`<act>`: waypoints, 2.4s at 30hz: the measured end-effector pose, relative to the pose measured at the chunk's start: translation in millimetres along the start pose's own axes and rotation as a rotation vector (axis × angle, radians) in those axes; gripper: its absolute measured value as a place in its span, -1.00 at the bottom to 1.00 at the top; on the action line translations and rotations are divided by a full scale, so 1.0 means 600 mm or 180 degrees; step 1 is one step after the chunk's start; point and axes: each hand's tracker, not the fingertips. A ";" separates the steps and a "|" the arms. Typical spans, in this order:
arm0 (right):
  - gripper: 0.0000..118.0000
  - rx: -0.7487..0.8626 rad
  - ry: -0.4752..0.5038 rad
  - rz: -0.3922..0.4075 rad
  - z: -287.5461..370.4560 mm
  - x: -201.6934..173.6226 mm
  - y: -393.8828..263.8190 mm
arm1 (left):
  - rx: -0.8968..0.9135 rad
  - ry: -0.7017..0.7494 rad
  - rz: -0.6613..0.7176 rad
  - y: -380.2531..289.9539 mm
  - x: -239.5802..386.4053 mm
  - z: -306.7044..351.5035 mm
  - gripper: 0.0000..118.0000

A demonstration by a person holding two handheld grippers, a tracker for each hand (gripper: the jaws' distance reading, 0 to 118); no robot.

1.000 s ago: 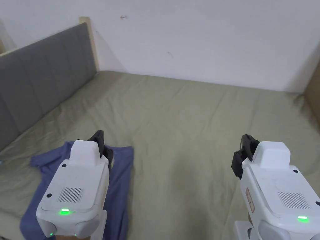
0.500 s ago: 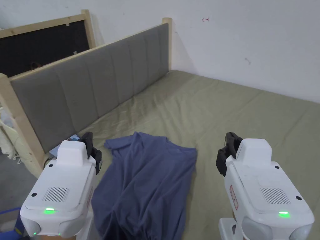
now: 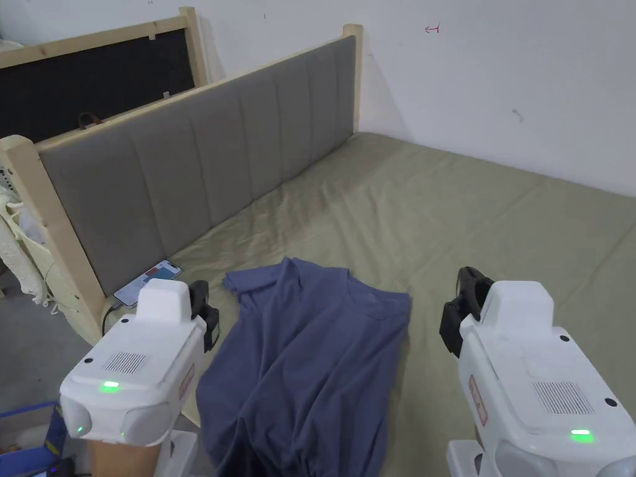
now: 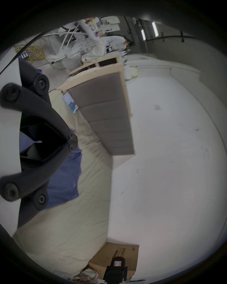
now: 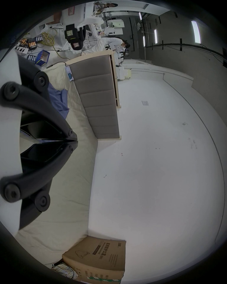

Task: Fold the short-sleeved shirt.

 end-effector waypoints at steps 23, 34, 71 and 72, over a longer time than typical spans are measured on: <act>-1.00 -0.0487 -0.0817 0.0012 -0.021 0.170 -0.074 | -0.2470 -0.0421 0.0187 -0.155 0.124 -0.371 0.74; -1.00 -0.0546 -0.0843 -0.0013 -0.013 0.187 -0.080 | -0.2470 -0.0629 -0.0255 -0.171 0.143 -0.378 -0.86; -1.00 0.0107 -0.1919 -0.0019 0.310 0.359 0.009 | -0.0279 -0.3131 -0.1160 0.303 0.606 -0.023 -0.94; -1.00 0.0106 -0.1958 -0.0017 0.319 0.365 0.009 | -0.0285 -0.3210 -0.1193 0.299 0.625 -0.016 -0.94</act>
